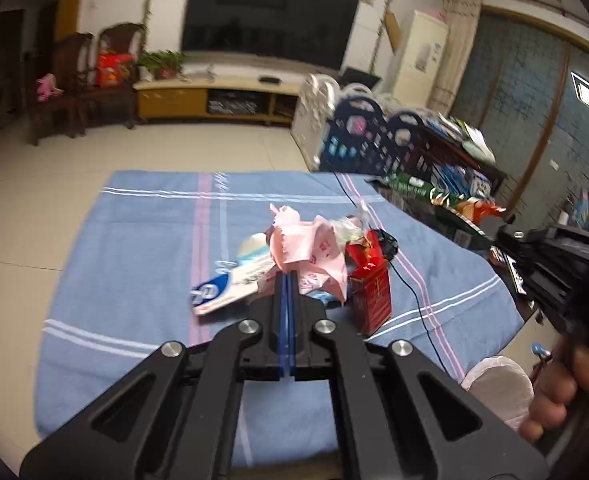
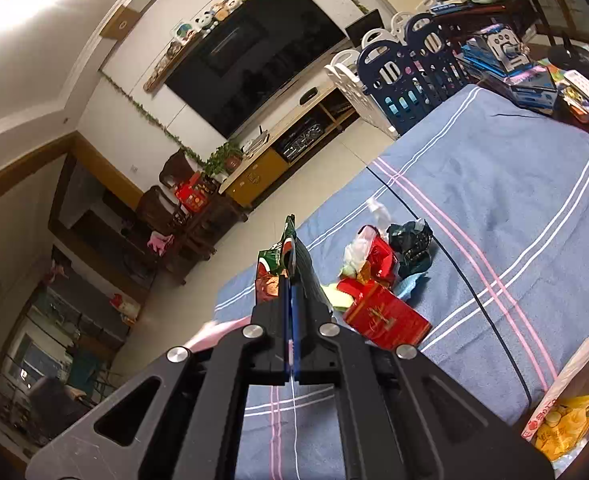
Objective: Collect trash
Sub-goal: 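Grasp the pink tissue with the left tool while the right tool holds the packet, then carry both items over the pink bin and open both tools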
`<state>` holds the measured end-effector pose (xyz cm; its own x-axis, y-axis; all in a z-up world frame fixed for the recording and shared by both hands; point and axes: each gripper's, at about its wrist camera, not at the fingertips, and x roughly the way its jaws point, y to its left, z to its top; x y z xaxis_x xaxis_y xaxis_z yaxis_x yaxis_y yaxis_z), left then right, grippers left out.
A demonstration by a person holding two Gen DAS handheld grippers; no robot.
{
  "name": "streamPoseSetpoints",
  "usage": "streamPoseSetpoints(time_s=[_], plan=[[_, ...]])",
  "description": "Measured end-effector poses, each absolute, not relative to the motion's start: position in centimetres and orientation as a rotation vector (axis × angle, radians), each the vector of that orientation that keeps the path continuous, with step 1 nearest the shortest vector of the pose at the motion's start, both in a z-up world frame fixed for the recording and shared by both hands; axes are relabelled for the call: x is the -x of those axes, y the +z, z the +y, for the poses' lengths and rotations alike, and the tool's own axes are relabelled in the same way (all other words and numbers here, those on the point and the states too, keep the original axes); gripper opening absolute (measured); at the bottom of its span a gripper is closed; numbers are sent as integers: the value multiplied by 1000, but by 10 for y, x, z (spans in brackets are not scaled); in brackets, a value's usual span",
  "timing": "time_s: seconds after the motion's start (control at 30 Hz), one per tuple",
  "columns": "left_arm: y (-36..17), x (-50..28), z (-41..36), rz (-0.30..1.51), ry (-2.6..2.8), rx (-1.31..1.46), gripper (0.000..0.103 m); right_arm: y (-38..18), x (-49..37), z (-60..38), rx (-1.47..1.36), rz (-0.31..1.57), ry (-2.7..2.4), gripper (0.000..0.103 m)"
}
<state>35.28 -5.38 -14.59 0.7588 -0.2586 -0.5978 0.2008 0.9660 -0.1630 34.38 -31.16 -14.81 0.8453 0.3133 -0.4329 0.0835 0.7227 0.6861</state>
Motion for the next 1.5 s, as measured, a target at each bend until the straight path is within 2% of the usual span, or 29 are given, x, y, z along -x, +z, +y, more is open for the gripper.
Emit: streamPoseSetpoints(time_s=[0.17, 0.73, 1.3, 1.5], plan=[[-134, -310, -21, 559, -144, 110, 1, -147, -345, -285, -647, 617, 170, 2], [-136, -327, 6, 576, -126, 106, 2, -154, -352, -233, -458, 702, 210, 2], [-140, -334, -10, 592, -186, 89, 2, -149, -346, -244, -442, 694, 195, 2], [-135, -333, -34, 570, -322, 92, 2, -123, -310, -271, -406, 641, 181, 2]])
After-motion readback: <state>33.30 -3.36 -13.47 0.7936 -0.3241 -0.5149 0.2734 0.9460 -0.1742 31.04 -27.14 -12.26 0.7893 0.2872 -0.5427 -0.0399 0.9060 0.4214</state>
